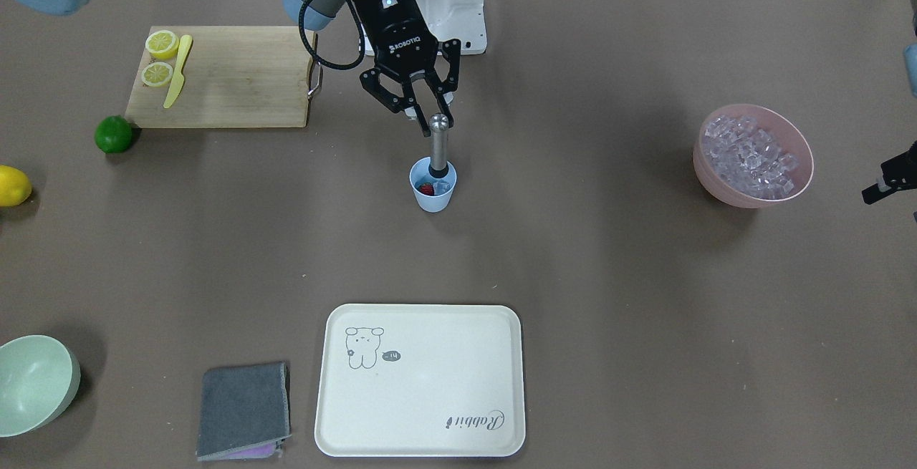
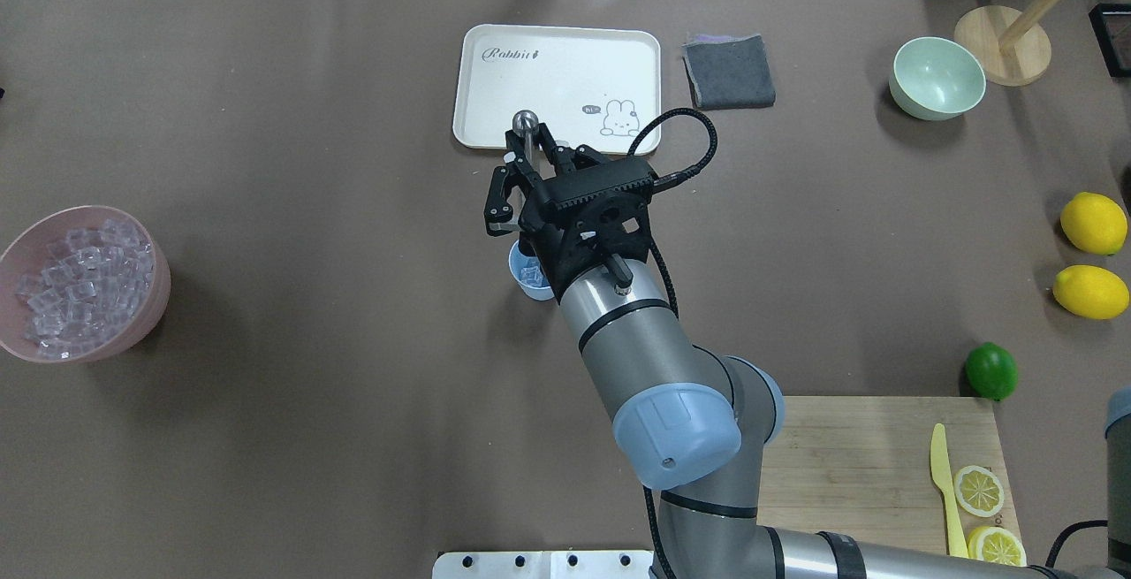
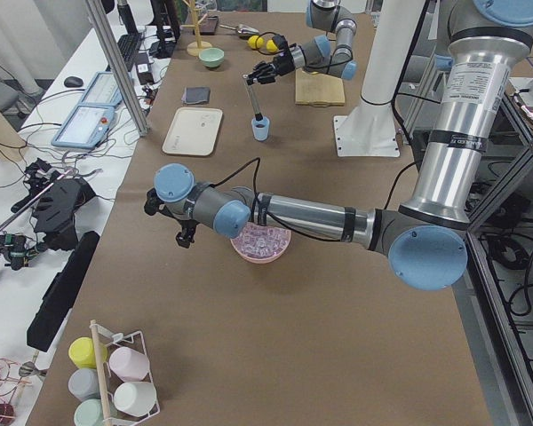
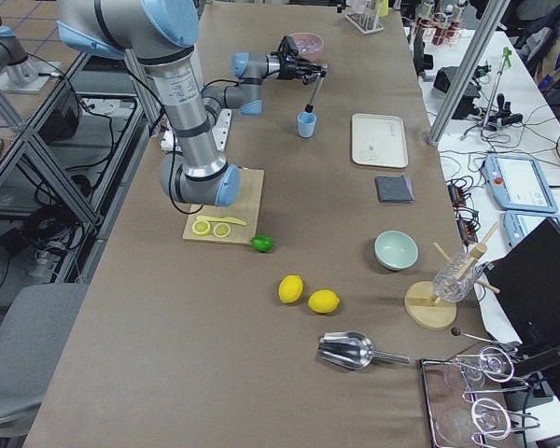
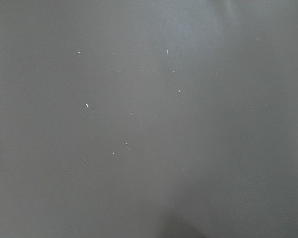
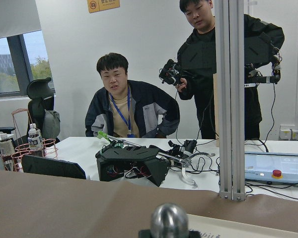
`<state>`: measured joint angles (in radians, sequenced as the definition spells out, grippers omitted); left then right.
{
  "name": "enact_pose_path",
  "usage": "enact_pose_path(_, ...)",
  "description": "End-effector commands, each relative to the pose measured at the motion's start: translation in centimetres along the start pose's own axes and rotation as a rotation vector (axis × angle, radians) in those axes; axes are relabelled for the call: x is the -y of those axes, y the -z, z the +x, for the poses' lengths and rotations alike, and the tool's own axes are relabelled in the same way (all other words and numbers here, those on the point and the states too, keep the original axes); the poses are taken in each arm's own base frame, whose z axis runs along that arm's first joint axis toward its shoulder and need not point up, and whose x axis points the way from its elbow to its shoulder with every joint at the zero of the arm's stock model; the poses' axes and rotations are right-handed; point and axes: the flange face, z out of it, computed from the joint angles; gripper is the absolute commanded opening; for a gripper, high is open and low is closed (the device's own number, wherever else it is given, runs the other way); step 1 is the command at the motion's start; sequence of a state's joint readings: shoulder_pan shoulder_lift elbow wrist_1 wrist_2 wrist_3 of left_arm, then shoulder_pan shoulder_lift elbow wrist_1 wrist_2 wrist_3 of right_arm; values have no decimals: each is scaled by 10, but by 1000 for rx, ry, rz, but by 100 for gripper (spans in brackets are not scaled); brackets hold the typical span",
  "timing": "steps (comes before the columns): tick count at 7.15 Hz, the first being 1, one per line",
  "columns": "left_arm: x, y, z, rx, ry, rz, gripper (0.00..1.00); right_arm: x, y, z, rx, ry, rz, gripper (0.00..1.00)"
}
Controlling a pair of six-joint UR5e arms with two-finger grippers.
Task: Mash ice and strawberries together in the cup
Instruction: 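Press the muddler up and down on the ice and strawberry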
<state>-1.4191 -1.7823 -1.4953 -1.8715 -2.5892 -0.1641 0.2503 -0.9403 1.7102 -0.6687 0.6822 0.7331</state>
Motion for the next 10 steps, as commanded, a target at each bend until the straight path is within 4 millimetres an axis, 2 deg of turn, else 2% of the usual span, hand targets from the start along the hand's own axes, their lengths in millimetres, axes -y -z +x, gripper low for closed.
enact_pose_path(1,-1,-1,-1,0,1,-2,97,-9,-4,3,-11,13,-8,0)
enact_pose_path(6,-1,-1,-2,2,2,-2,97,-53,-11,0,-2,16,-33,0)
enact_pose_path(9,0,0,1,1,-3,1,97,-57,-10,9,10,-6,-18,0)
enact_pose_path(10,2,0,1,3,-3,1,97,-43,-11,13,18,-15,-4,0)
